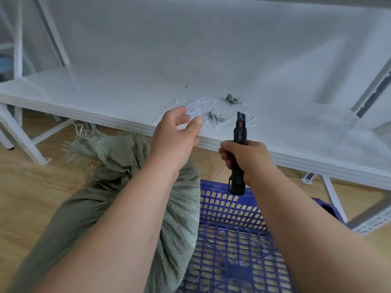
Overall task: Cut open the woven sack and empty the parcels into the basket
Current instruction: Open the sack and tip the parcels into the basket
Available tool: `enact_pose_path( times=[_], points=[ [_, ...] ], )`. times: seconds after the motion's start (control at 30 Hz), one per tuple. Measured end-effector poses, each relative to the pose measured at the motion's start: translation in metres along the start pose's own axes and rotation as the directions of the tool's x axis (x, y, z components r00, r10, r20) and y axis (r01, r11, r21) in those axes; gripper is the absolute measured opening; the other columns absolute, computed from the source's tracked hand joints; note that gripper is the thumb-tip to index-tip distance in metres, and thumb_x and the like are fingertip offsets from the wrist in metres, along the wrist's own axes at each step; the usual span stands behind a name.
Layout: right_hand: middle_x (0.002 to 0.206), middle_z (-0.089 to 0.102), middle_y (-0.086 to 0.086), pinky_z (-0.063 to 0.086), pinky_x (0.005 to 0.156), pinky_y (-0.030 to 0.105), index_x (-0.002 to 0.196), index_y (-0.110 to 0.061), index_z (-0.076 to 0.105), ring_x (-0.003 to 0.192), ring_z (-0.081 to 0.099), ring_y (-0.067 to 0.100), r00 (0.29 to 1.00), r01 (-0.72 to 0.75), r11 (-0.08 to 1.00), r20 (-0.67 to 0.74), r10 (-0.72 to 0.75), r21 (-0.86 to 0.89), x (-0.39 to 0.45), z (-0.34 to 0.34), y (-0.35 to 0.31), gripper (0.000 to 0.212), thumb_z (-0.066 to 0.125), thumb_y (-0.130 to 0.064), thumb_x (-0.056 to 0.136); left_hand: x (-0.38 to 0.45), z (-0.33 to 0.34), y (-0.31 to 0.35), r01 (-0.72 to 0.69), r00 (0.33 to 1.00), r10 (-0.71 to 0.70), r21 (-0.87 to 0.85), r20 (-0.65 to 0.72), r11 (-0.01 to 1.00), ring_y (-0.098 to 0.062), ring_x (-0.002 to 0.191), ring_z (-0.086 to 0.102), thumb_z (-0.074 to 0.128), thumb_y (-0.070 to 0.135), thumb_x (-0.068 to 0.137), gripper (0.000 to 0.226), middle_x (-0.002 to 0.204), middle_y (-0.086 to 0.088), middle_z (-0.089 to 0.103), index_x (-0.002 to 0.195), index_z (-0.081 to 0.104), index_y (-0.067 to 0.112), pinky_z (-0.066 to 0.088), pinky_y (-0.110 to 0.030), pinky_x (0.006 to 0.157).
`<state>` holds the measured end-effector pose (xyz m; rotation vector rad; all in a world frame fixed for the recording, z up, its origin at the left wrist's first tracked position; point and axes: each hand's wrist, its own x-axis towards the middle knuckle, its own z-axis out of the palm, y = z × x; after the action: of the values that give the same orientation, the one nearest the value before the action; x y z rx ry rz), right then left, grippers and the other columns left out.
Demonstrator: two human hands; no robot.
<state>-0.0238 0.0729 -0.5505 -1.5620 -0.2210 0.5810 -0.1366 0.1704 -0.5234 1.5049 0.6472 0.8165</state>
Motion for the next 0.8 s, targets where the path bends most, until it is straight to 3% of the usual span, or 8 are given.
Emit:
enact_pose_path(
  times=[0.13,0.23,0.33,0.47,0.53,0.6,0.7,0.8],
  points=[
    [0.059,0.062,0.008,0.044,0.045,0.022,0.071,-0.003,0.063,0.044,0.051,0.015,0.983,-0.104,0.988,-0.142,0.120,0.114,0.047,-0.007,-0.018,0.010,0.067,-0.002,0.079,0.000,0.011,0.003,-0.007,0.999,0.004,0.081,0.038,0.997,-0.007,0.090,0.068,0.061,0.030,0.093,0.028,0.120,0.010,0.059,0.121,0.059,0.028,0.056,-0.034,0.087],
    [0.059,0.062,0.006,0.045,0.051,0.023,0.071,-0.006,0.058,0.047,0.051,0.014,0.975,-0.175,0.962,-0.098,0.199,0.211,0.072,-0.011,-0.024,0.016,0.071,-0.008,0.081,-0.001,0.017,0.004,-0.004,0.999,-0.002,0.103,0.053,0.995,-0.009,0.093,0.067,0.061,0.028,0.093,0.025,0.118,0.009,0.060,0.118,0.061,0.028,0.057,-0.034,0.087],
    [0.054,0.065,0.003,0.050,0.058,0.023,0.078,-0.009,0.059,0.055,0.059,0.014,0.986,-0.140,0.963,-0.054,0.156,0.230,0.078,-0.013,-0.017,0.017,0.075,-0.013,0.080,-0.004,0.013,0.003,-0.002,1.000,-0.001,0.118,0.027,0.993,-0.009,0.094,0.067,0.061,0.027,0.093,0.025,0.116,0.012,0.060,0.117,0.061,0.029,0.056,-0.036,0.088],
    [0.066,0.067,0.003,0.053,0.059,0.023,0.092,-0.013,0.062,0.059,0.063,0.014,0.999,0.018,0.978,-0.033,-0.011,0.210,0.056,-0.009,0.001,0.017,0.075,-0.013,0.081,-0.020,-0.013,-0.005,-0.042,0.994,0.053,0.126,-0.090,0.991,-0.003,0.095,0.066,0.061,0.027,0.092,0.025,0.110,0.017,0.062,0.116,0.060,0.033,0.054,-0.035,0.090],
    [0.069,0.062,0.002,0.051,0.054,0.021,0.099,-0.013,0.064,0.052,0.059,0.010,0.997,0.052,0.985,0.043,-0.060,0.167,0.036,0.000,0.008,0.023,0.076,-0.017,0.080,-0.035,-0.035,-0.012,-0.115,0.963,0.160,0.209,-0.217,0.971,0.005,0.100,0.061,0.062,0.026,0.091,0.027,0.109,0.021,0.062,0.117,0.057,0.034,0.048,-0.022,0.089],
    [0.068,0.059,0.001,0.049,0.051,0.020,0.102,-0.014,0.065,0.048,0.054,0.009,0.981,0.053,0.997,0.183,-0.064,0.063,0.012,0.014,0.017,0.028,0.077,-0.020,0.078,-0.052,-0.060,-0.023,-0.097,0.894,0.216,0.302,-0.392,0.948,0.007,0.107,0.054,0.063,0.025,0.090,0.038,0.119,0.019,0.057,0.125,0.050,0.032,0.037,-0.010,0.085],
    [0.073,0.060,0.001,0.047,0.049,0.020,0.104,-0.012,0.065,0.049,0.052,0.008,0.933,0.084,0.995,0.355,-0.063,-0.045,-0.022,0.041,0.034,0.029,0.077,-0.016,0.078,-0.068,-0.089,-0.041,0.154,0.827,0.025,0.269,-0.562,0.951,-0.012,0.130,0.042,0.064,0.028,0.090,0.062,0.144,0.004,0.041,0.143,0.033,0.021,0.031,-0.017,0.097],
    [0.082,0.068,0.004,0.046,0.047,0.021,0.100,-0.014,0.066,0.052,0.053,0.010,0.904,0.188,0.974,0.410,-0.121,-0.127,-0.047,0.069,0.043,0.029,0.080,-0.015,0.075,-0.069,-0.098,-0.053,0.403,0.840,-0.254,0.238,-0.480,0.884,-0.024,0.137,0.036,0.061,0.047,0.088,0.081,0.153,-0.003,0.032,0.151,0.019,0.017,0.031,-0.030,0.097]
  ],
)
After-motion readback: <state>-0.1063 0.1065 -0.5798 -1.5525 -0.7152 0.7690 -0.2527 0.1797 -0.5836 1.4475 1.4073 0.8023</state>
